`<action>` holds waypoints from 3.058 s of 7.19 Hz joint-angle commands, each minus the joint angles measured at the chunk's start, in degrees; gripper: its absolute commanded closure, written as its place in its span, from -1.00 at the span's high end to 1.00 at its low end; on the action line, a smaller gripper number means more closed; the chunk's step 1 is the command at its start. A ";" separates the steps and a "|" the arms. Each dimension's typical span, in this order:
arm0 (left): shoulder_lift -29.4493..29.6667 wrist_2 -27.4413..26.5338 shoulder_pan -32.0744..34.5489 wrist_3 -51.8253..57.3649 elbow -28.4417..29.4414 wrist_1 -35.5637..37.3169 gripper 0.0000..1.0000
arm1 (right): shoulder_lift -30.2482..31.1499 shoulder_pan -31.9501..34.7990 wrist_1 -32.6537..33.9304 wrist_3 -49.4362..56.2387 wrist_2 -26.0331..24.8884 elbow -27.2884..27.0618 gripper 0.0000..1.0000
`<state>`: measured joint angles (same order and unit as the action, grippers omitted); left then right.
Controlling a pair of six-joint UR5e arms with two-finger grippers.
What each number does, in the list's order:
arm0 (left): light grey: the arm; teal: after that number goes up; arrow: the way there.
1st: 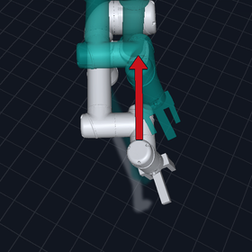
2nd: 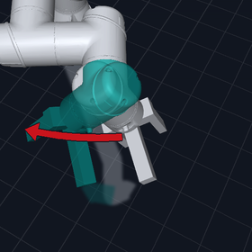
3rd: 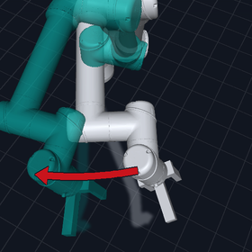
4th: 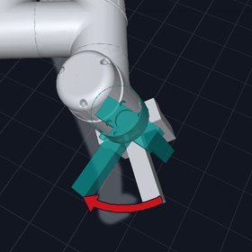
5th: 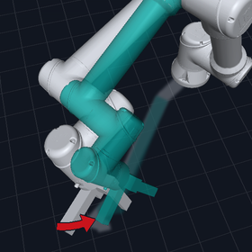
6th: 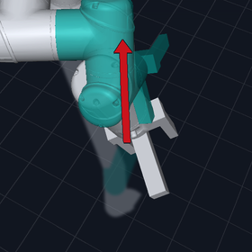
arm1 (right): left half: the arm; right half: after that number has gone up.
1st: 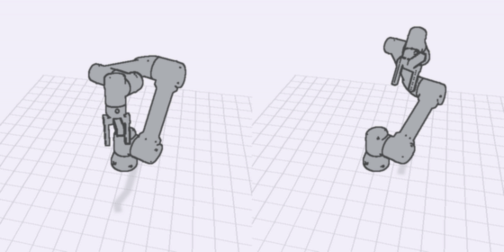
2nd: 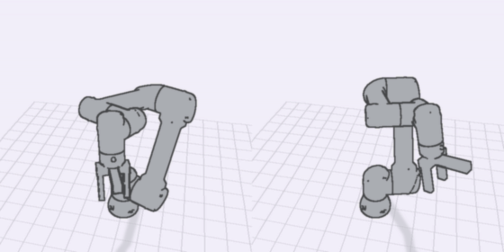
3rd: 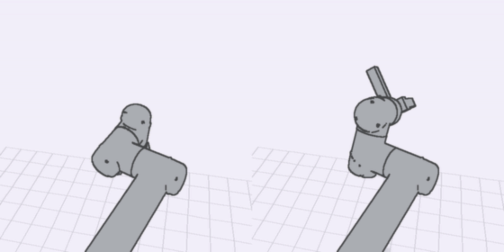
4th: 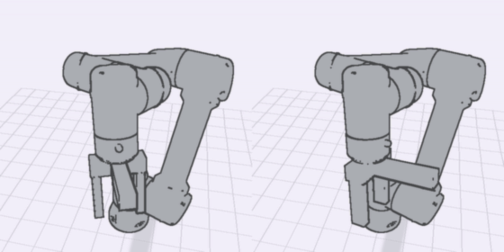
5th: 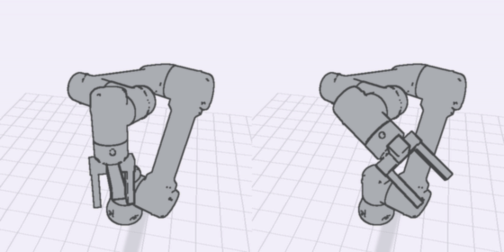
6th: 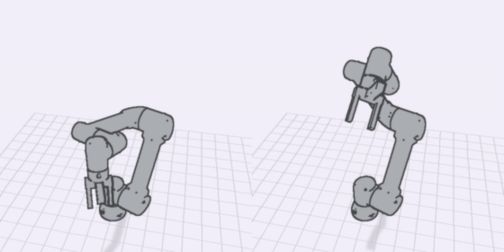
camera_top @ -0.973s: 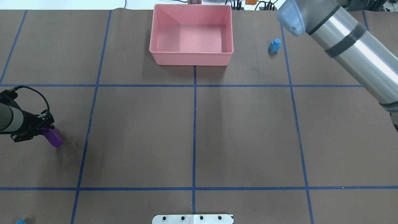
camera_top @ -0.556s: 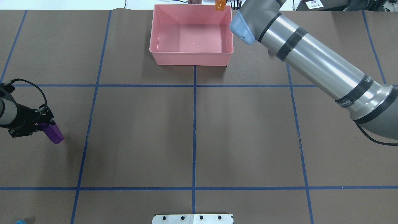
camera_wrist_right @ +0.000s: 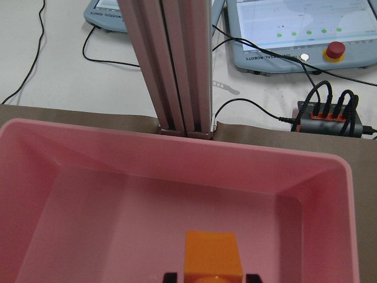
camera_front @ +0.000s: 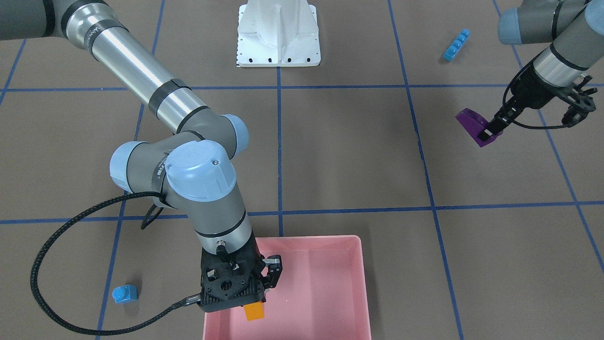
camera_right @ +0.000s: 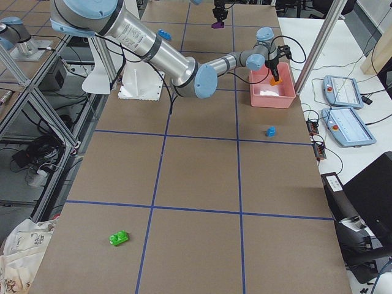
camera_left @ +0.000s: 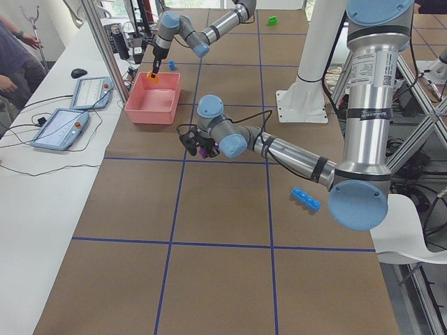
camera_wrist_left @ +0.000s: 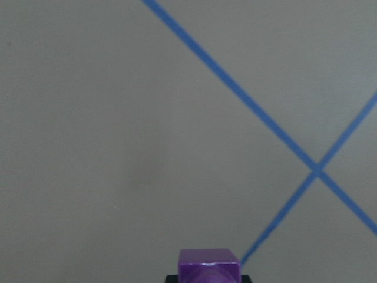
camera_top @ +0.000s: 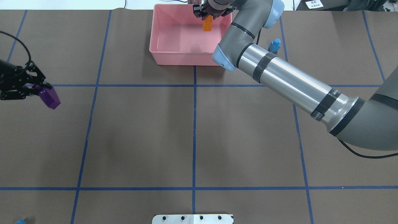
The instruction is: Put all blocks into box
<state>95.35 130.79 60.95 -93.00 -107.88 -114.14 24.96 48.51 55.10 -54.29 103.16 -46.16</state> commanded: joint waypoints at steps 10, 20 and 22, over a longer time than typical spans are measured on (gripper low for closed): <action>55.63 -11.64 -3.53 -7.11 52.40 -6.78 -1.00 | 17.65 15.22 16.45 30.56 17.16 -12.20 0.99; 59.42 -23.74 -12.43 -6.67 60.34 -8.73 -0.43 | 13.97 8.01 9.06 29.86 12.94 2.83 0.70; 59.51 -24.44 -13.13 -4.21 60.16 -8.73 1.00 | 14.06 8.09 9.06 29.94 13.29 2.83 -0.43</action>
<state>154.84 106.91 48.24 -98.35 -47.63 -122.86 39.01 56.61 64.19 -24.42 116.20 -43.42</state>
